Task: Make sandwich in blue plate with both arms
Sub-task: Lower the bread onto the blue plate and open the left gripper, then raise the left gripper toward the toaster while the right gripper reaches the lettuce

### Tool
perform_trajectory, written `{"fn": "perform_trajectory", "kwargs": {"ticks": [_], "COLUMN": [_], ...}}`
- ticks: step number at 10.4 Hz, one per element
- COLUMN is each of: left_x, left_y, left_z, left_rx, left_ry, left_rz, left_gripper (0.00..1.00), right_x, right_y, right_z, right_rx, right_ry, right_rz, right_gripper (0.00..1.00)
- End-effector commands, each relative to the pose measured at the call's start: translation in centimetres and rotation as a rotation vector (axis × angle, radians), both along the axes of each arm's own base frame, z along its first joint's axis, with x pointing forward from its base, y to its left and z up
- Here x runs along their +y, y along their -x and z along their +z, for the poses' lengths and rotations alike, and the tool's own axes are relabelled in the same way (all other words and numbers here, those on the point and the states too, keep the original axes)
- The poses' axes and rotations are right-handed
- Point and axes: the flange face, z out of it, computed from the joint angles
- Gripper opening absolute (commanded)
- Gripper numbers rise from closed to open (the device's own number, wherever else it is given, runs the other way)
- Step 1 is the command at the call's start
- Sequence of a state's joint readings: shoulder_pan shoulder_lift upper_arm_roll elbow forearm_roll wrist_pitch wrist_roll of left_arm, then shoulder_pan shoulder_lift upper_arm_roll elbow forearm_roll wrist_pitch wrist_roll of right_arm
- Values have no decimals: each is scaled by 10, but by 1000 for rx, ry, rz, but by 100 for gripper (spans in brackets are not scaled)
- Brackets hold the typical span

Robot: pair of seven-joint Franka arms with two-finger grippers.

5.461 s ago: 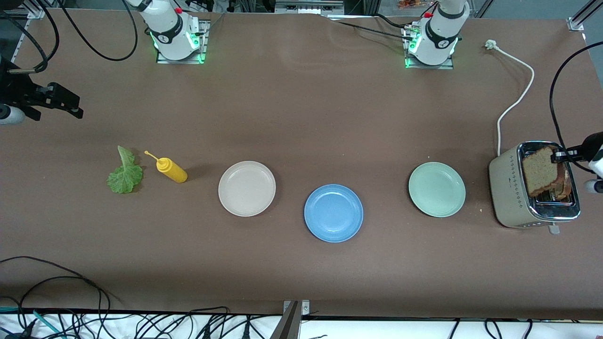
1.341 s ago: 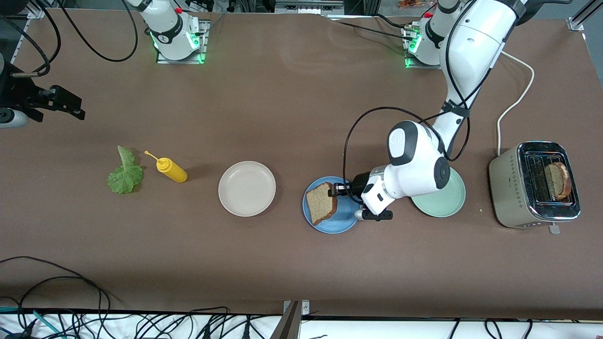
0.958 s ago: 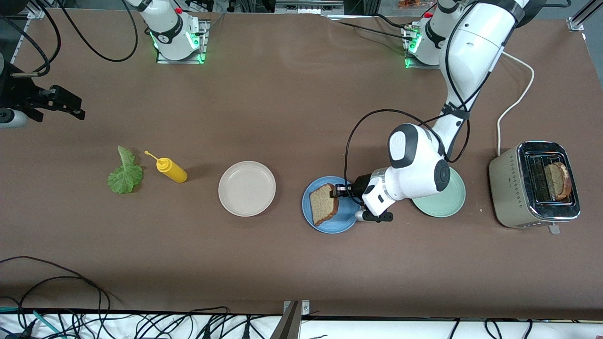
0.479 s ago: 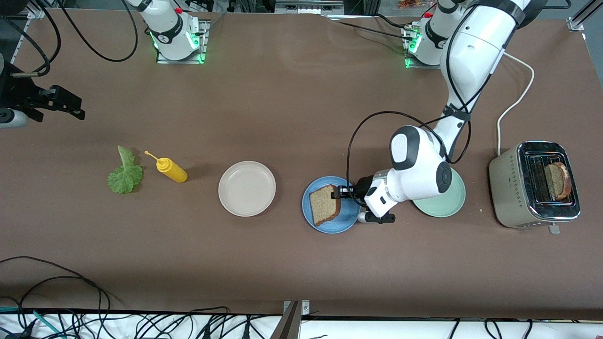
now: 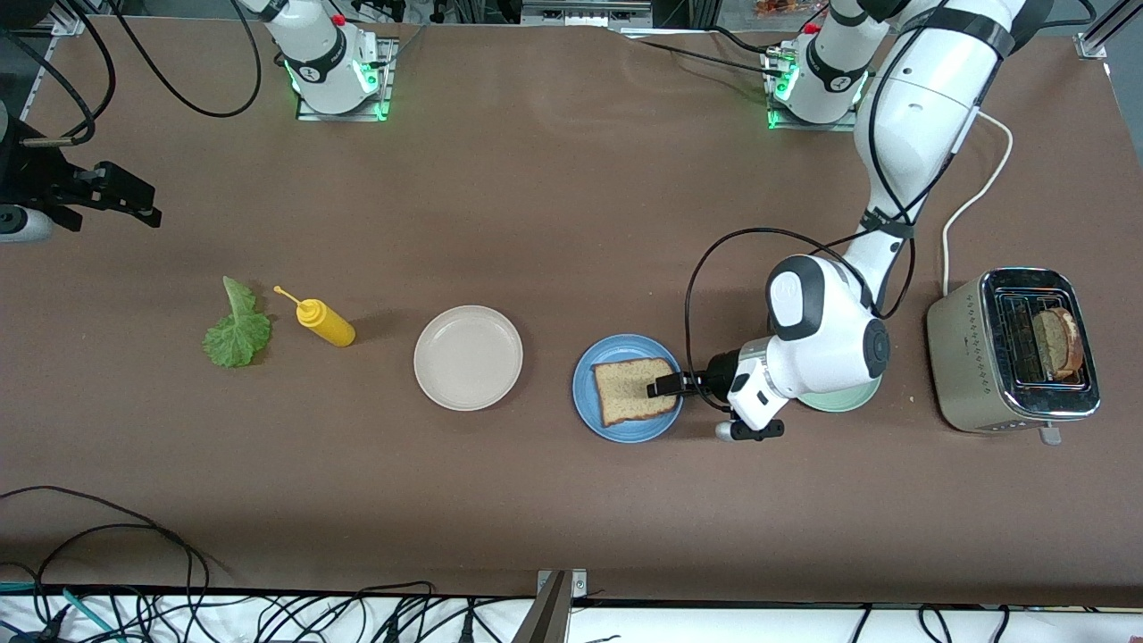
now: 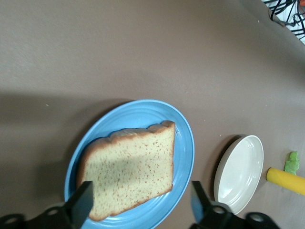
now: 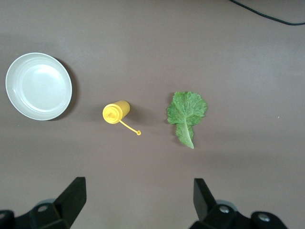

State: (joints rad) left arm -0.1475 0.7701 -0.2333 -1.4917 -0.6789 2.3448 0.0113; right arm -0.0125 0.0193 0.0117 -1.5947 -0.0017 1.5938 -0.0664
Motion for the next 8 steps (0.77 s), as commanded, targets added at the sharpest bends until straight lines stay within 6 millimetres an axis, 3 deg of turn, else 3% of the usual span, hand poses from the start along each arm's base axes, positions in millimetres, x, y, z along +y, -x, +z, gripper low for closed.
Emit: {"fn": "perform_trajectory", "kwargs": {"ticks": [1, 4, 6, 8], "left_x": [11, 26, 45, 69], "left_y": [-6, -5, 2, 26], "left_z": [-1, 2, 29, 56], "left_rx": [-73, -80, -92, -89], "left_ry": [25, 2, -36, -82], "left_rz": [-56, -57, -49, -46], "left_gripper": [100, 100, 100, 100], "right_x": [-1, -1, -3, -13], "right_y": [2, 2, 0, -7], "right_z": [2, -4, -17, -46], "right_rx": [4, 13, 21, 13], "right_ry": [-19, -19, -17, -13], "right_rz": [6, 6, 4, 11], "right_gripper": [100, 100, 100, 100]}}
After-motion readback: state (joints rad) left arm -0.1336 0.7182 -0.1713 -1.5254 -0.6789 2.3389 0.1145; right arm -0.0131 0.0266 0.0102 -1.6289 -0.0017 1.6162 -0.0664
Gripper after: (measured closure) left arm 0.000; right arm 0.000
